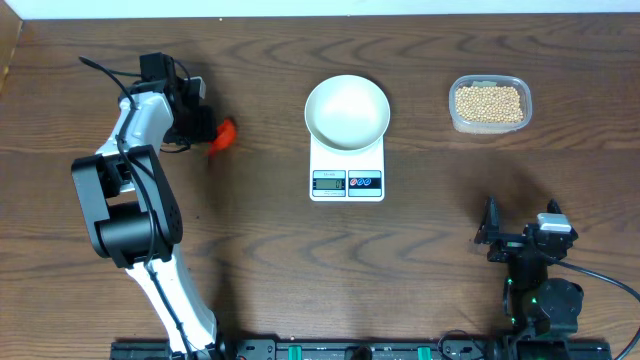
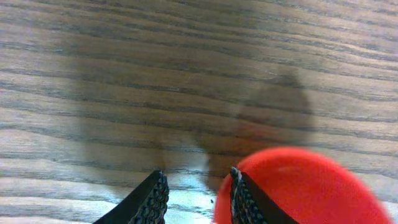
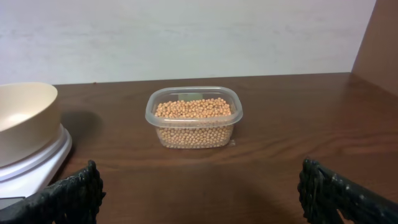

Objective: Scoop item into bowl and weigh 50g on scale
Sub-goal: 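Lower the open left gripper over the red scoop's bowl, then close the left gripper on the red scoop's rim and lift it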

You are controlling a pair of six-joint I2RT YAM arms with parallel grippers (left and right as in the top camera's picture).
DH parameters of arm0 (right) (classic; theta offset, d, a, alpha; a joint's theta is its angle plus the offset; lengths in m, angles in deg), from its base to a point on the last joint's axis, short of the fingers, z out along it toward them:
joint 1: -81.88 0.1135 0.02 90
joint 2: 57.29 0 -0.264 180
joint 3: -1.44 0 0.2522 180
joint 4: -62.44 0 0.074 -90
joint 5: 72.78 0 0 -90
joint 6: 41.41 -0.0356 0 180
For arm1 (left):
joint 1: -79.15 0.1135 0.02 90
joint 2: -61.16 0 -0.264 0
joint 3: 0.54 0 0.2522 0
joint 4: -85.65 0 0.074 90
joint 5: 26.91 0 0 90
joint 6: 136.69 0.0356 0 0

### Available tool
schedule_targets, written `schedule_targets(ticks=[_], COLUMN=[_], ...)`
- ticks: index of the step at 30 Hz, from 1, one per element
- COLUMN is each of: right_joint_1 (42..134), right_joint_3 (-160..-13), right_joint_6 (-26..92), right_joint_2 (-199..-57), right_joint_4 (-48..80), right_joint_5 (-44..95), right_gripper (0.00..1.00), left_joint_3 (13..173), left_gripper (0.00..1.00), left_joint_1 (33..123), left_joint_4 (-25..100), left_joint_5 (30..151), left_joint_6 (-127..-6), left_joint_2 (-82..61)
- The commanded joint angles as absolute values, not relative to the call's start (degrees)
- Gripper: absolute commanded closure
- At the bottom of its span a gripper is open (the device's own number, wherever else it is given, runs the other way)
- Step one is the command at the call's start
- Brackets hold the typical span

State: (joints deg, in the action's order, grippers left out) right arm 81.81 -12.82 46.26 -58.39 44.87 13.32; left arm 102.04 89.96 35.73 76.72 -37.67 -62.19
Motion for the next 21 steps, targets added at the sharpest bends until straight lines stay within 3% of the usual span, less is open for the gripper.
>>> schedule_targets(ticks=[1, 14, 21], right_joint_1=[82.2, 82.3, 82.2], right_joint_3=[-12.6, -12.6, -12.6], right_joint_6=[46.5, 46.5, 46.5], right_joint_2=[-58.3, -58.3, -58.3], right_joint_4=[44.8, 44.8, 44.8], right_joint_5=[12.9, 12.9, 12.9], right_gripper=[0.01, 0.01, 0.01], left_joint_3=[101.6, 102.2, 104.1], left_gripper=[0.67, 0.71, 0.63], left_joint_1=[90.1, 90.1, 90.1], left_joint_4=[35.3, 35.3, 35.3], left_joint_5=[77.0, 77.0, 78.7], left_joint_6=[-37.5, -40.5, -41.4], left_joint_2=[-62.8, -62.6, -59.1])
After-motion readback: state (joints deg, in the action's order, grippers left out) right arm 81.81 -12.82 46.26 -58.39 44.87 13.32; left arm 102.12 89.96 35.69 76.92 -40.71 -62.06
